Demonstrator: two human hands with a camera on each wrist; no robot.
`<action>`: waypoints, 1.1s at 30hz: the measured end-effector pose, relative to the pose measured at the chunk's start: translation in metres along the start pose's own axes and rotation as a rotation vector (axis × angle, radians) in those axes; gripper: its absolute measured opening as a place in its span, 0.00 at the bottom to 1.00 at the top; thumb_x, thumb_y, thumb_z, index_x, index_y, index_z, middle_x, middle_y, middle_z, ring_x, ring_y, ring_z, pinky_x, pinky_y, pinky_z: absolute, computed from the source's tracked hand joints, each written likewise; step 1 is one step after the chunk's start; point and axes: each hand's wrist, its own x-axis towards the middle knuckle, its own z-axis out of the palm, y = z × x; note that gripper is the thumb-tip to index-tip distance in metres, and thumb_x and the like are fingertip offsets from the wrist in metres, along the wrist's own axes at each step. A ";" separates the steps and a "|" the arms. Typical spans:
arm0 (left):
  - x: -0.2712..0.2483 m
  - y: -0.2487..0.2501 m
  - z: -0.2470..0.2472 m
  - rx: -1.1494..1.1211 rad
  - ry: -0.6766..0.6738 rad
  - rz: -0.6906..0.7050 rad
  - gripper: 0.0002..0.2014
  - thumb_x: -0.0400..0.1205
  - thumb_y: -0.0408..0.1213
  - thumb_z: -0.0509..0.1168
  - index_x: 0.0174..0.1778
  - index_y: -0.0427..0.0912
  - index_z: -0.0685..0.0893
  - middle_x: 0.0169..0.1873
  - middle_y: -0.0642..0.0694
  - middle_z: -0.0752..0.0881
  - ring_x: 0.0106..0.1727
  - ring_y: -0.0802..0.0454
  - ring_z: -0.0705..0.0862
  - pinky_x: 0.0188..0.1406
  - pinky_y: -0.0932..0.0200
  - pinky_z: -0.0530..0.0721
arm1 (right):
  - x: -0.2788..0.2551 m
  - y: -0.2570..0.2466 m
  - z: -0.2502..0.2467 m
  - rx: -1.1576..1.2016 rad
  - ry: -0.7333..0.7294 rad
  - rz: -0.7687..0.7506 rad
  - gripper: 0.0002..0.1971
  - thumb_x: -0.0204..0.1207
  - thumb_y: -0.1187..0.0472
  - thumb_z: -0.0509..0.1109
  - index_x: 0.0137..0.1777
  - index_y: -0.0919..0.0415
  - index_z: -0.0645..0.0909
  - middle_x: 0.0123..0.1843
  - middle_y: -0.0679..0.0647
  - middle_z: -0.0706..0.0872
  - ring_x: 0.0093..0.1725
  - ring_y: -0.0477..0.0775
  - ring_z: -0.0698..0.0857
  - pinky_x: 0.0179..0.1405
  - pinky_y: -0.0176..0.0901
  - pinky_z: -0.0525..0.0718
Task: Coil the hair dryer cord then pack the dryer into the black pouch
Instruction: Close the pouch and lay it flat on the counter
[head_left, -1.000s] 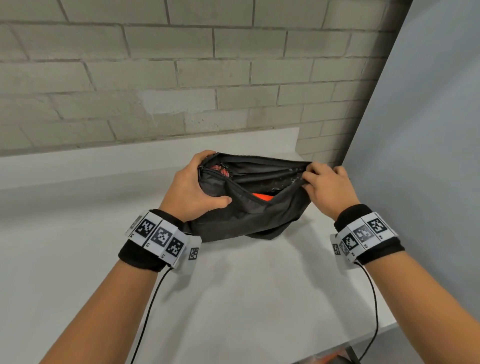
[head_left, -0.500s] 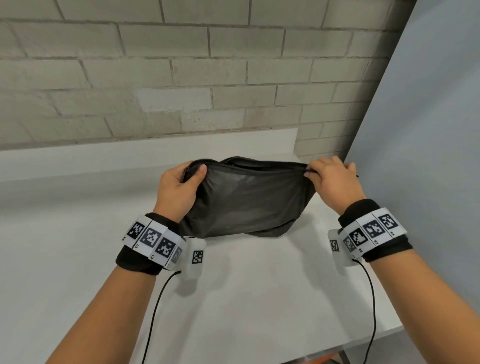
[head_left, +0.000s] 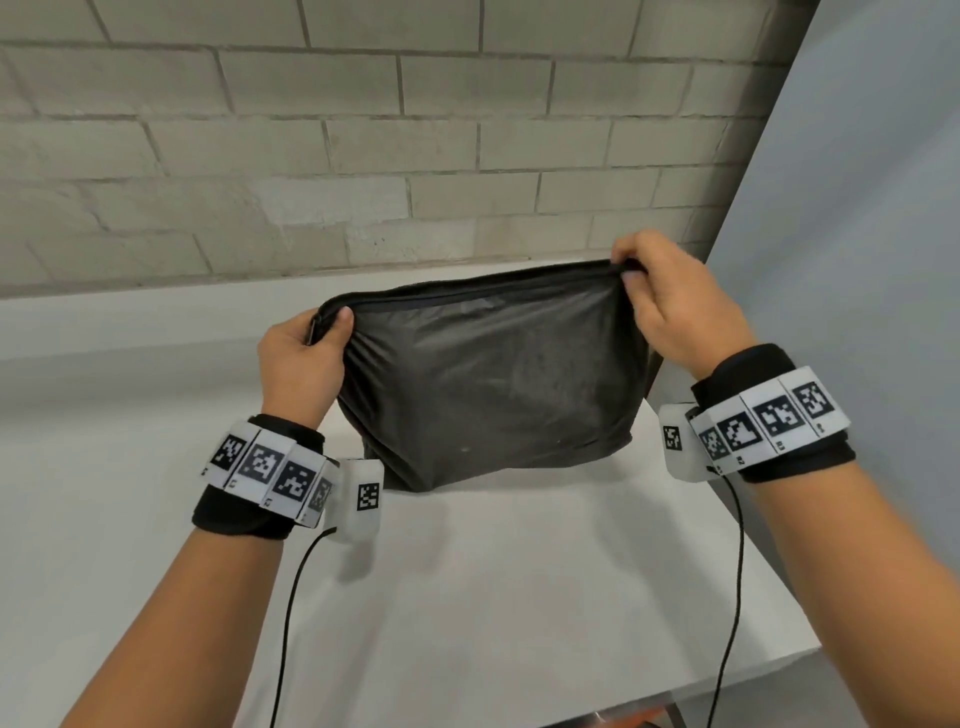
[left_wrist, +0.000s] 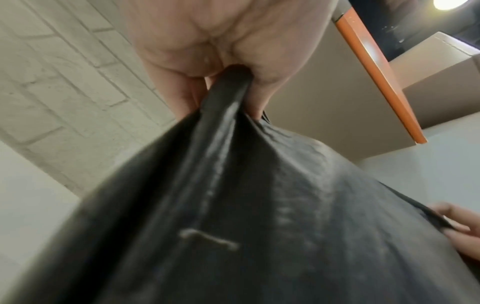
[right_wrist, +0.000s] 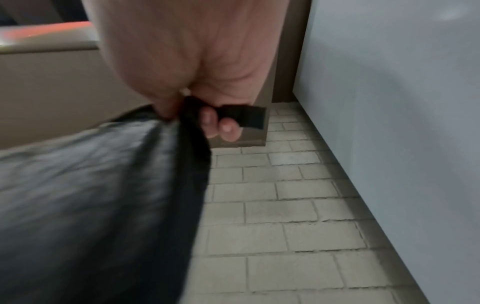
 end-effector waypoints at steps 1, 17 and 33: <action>0.001 0.000 0.000 -0.011 0.013 -0.012 0.07 0.79 0.36 0.65 0.47 0.36 0.85 0.34 0.52 0.83 0.29 0.71 0.80 0.38 0.73 0.78 | 0.000 0.003 -0.003 -0.020 -0.059 0.031 0.10 0.81 0.61 0.57 0.60 0.62 0.72 0.45 0.60 0.80 0.43 0.58 0.78 0.44 0.51 0.77; -0.011 0.013 0.022 -0.411 -0.126 -0.278 0.07 0.80 0.33 0.63 0.39 0.44 0.83 0.39 0.47 0.85 0.41 0.55 0.83 0.45 0.63 0.82 | -0.010 0.022 0.031 0.055 -0.398 0.117 0.17 0.78 0.63 0.63 0.67 0.59 0.76 0.57 0.54 0.80 0.56 0.53 0.78 0.61 0.47 0.76; -0.021 0.007 0.021 -0.272 -0.366 -0.194 0.11 0.77 0.35 0.67 0.35 0.28 0.86 0.33 0.38 0.86 0.39 0.47 0.82 0.46 0.52 0.80 | -0.006 -0.090 0.083 0.327 0.015 0.065 0.10 0.76 0.62 0.66 0.56 0.59 0.81 0.46 0.52 0.76 0.45 0.35 0.77 0.50 0.21 0.72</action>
